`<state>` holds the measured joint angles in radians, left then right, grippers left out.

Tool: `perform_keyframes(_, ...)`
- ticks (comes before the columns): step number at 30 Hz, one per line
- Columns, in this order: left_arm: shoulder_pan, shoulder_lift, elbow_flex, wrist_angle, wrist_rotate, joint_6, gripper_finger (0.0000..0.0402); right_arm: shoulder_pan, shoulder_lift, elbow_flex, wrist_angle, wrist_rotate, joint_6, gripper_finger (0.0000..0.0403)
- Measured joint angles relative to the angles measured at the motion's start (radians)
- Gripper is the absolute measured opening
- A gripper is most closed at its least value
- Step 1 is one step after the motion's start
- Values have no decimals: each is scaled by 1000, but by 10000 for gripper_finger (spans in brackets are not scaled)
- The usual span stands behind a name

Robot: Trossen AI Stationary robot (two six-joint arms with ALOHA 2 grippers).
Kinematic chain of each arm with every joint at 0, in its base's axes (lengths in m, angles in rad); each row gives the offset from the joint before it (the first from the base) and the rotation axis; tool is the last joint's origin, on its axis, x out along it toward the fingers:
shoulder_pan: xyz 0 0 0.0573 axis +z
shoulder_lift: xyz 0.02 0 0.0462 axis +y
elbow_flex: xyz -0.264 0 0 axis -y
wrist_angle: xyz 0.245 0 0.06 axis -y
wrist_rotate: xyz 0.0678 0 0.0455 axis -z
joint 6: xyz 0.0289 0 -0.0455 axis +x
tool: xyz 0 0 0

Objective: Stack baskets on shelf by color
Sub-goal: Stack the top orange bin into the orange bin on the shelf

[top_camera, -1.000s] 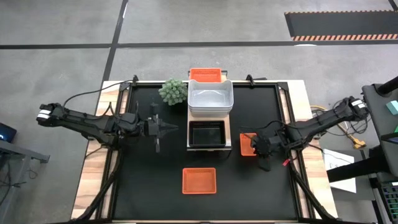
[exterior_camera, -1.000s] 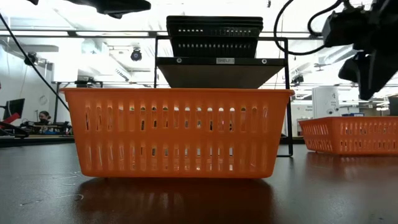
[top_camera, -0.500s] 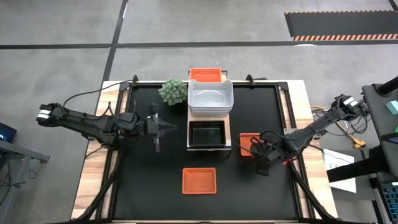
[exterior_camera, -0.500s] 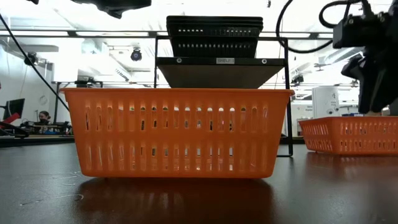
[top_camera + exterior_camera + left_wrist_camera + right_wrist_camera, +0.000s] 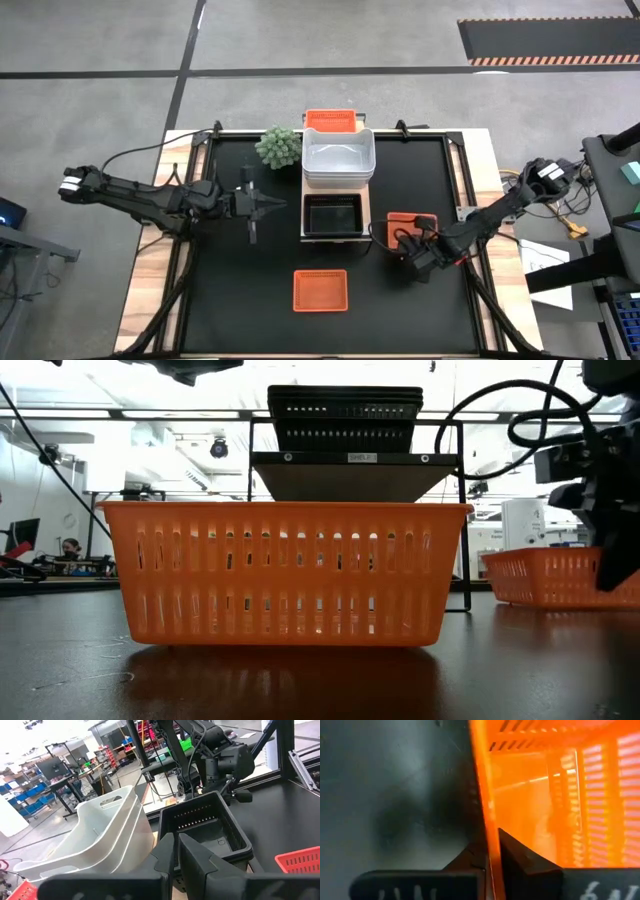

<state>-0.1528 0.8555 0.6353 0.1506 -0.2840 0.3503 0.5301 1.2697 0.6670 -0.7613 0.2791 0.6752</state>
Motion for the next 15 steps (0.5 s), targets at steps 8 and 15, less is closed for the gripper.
perform_keyframes(8, 0, -91, 9, -2, -3, 25, 10, -70, -77, 202, -332, 38, -23, 9)
perform_keyframes(15, 0, -177, -2, -10, -3, 58, 10, -222, -122, 495, -598, 216, -100, 8)
